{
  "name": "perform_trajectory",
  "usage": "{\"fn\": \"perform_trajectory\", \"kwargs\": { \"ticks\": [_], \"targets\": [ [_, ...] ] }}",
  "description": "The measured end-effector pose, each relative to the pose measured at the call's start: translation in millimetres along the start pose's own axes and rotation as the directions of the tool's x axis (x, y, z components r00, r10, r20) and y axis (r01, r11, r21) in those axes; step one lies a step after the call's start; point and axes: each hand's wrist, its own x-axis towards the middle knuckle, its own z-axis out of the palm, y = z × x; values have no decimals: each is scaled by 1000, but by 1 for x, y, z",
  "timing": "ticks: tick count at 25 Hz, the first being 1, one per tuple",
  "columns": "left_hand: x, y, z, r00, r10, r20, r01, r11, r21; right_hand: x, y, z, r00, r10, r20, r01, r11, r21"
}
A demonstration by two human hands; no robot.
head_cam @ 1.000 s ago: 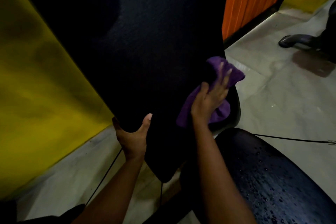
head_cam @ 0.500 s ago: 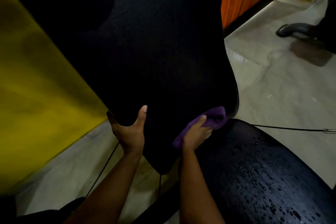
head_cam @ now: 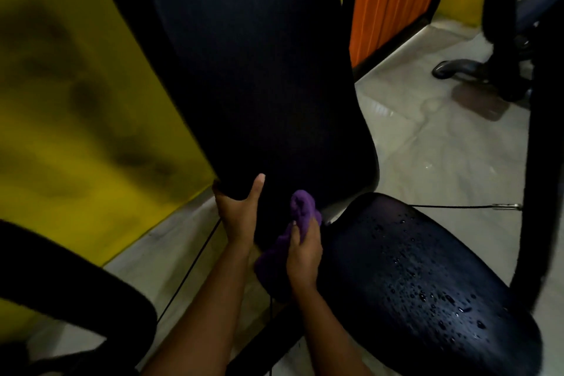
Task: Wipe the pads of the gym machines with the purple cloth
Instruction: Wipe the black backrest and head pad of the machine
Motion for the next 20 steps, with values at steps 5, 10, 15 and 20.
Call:
{"fn": "perform_trajectory", "kwargs": {
  "ticks": [5,10,15,20],
  "targets": [
    [-45,28,-39,979,-86,185,90,996,-15,3,-46,-72,966,-255,35,257,965,-45],
    [-78,95,-40,946,150,287,-193,973,130,21,-94,-122,921,-362,143,373,927,-53],
    [-31,172,8,640,569,516,-766,528,368,79,-157,-159,828,-550,110,546,835,61],
    [60,213,38,244,541,805,-771,-395,499,147,-233,-166,770,-637,22,622,759,191]
  ]
}}
